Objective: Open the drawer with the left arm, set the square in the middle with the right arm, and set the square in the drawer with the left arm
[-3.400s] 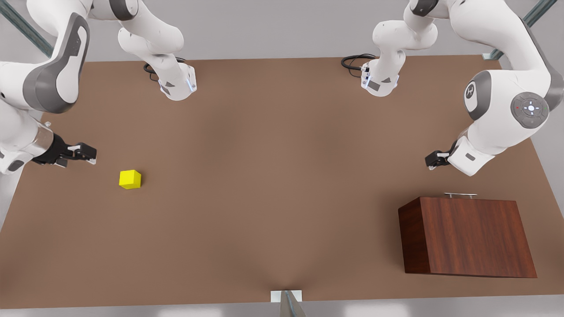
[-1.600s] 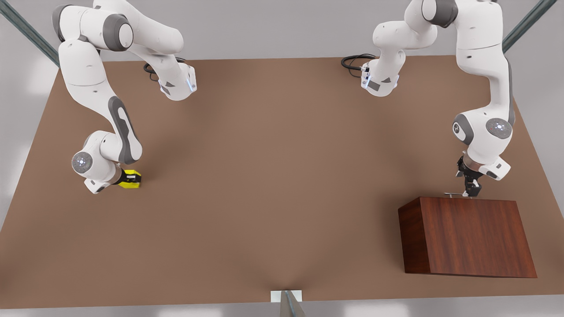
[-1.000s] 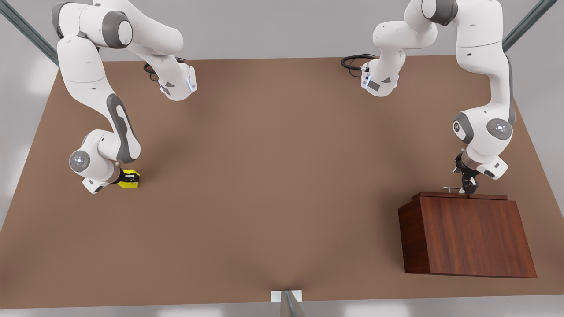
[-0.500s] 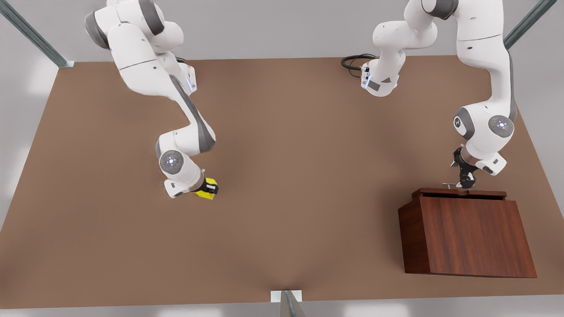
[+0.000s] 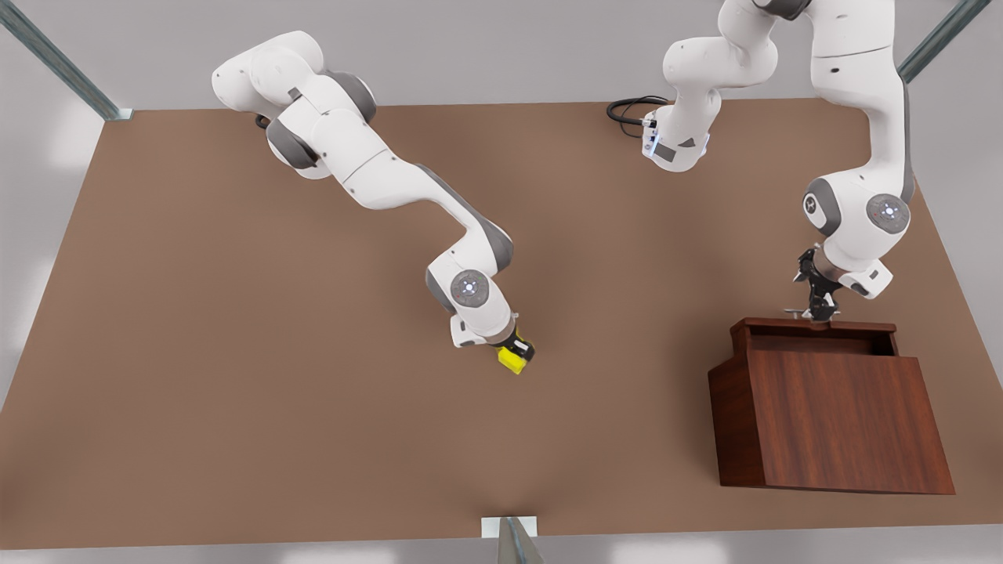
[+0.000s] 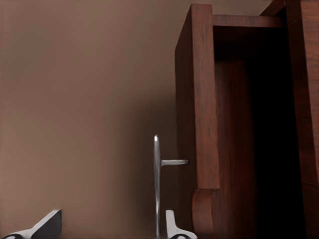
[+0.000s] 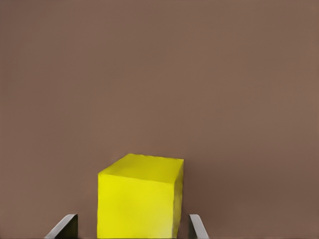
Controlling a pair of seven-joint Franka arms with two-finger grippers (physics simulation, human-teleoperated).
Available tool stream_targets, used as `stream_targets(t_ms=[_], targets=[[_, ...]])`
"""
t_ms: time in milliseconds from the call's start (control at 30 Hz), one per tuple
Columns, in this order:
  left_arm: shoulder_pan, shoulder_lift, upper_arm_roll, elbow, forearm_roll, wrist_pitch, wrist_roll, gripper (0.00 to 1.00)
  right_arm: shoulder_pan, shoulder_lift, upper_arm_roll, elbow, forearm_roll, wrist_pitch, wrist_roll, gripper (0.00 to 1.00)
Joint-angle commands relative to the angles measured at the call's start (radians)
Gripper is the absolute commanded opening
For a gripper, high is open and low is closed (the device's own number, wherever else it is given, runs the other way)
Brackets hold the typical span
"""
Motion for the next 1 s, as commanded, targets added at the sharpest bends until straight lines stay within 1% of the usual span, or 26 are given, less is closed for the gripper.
stream_targets(t_ms=[0,33,100,167,200,233,267,300,333,367,400,433,467,533,600,633,667,900,967], targets=[[0.0,0.0,0.0,0.0,0.001,-0.001,0.0,1.0,0.0,-0.001,0.0,-0.001,0.0,0.0,0.0,1.0],[0.0,-0.002,0.0,0.0,0.001,-0.005,0.0,1.0,0.0,-0.015,0.0,-0.002,0.0,-0.011,-0.002,1.0],[-0.001,-0.003,0.0,0.0,0.001,-0.01,0.0,1.0,-0.018,-0.118,0.0,-0.076,-0.008,-0.015,-0.031,1.0],[0.0,-0.017,0.0,-0.012,0.001,-0.015,0.0,1.0,-0.104,-0.335,0.005,-0.299,-0.003,-0.015,-0.159,1.0],[0.0,-0.019,0.0,-0.014,0.001,-0.015,0.0,1.0,-0.199,-0.475,0.031,-0.453,-0.005,-0.015,-0.284,1.0],[0.0,-0.019,0.0,-0.014,0.001,-0.015,0.0,1.0,-0.258,-0.547,0.031,-0.53,-0.003,-0.023,-0.397,1.0],[-0.001,-0.019,0.0,-0.014,0.001,-0.019,0.0,1.0,-0.343,-0.595,0.032,-0.545,-0.017,-0.133,-0.495,1.0],[-0.001,-0.022,0.0,-0.015,0.001,-0.019,0.0,1.0,-0.417,-0.646,0.034,-0.551,-0.021,-0.215,-0.675,1.0],[-0.001,-0.023,0.0,-0.02,0.001,-0.019,0.0,1.0,-0.509,-0.709,0.041,-0.547,-0.089,-0.282,-0.827,1.0],[0.0,-0.025,0.0,-0.023,0.001,-0.019,0.0,1.0,-0.515,-0.736,-0.027,-0.542,-0.129,-0.336,-0.946,1.0],[0.0,-0.023,0.0,-0.026,0.001,-0.019,0.0,1.0,-0.586,-0.742,-0.06,-0.525,-0.129,-0.419,-1.094,1.0],[0.0,-0.025,0.0,-0.026,0.001,-0.019,0.0,1.0,-0.661,-0.738,-0.107,-0.444,-0.118,-0.563,-1.328,1.0],[-0.001,-0.025,0.0,-0.028,0.004,-0.019,0.0,1.0,-0.67,-0.758,-0.135,-0.406,-0.118,-0.612,-1.393,1.0],[0.0,-0.023,0.0,-0.028,0.004,-0.018,0.002,1.0,-0.66,-0.758,-0.13,-0.334,-0.126,-0.704,-1.372,1.0],[0.0,-0.02,0.002,-0.028,0.039,-0.016,0.002,1.0,-0.67,-0.761,-0.137,-0.321,-0.11,-0.715,-1.358,1.0],[0.0,-0.019,0.014,-0.026,0.047,-0.011,0.003,1.0,-0.67,-0.744,-0.135,-0.268,-0.106,-0.729,-1.358,1.0],[0.0,-0.019,0.014,-0.026,0.048,-0.01,0.003,1.0,-0.67,-0.742,-0.135,-0.258,-0.104,-0.73,-1.358,1.0],[0.0,-0.032,0.015,-0.029,0.052,-0.038,0.005,1.0,-0.675,-0.745,-0.14,-0.228,-0.104,-0.722,-1.358,1.0],[0.0,-0.046,0.015,-0.041,0.053,-0.045,0.006,1.0,-0.681,-0.738,-0.14,-0.225,-0.107,-0.695,-1.358,1.0]])
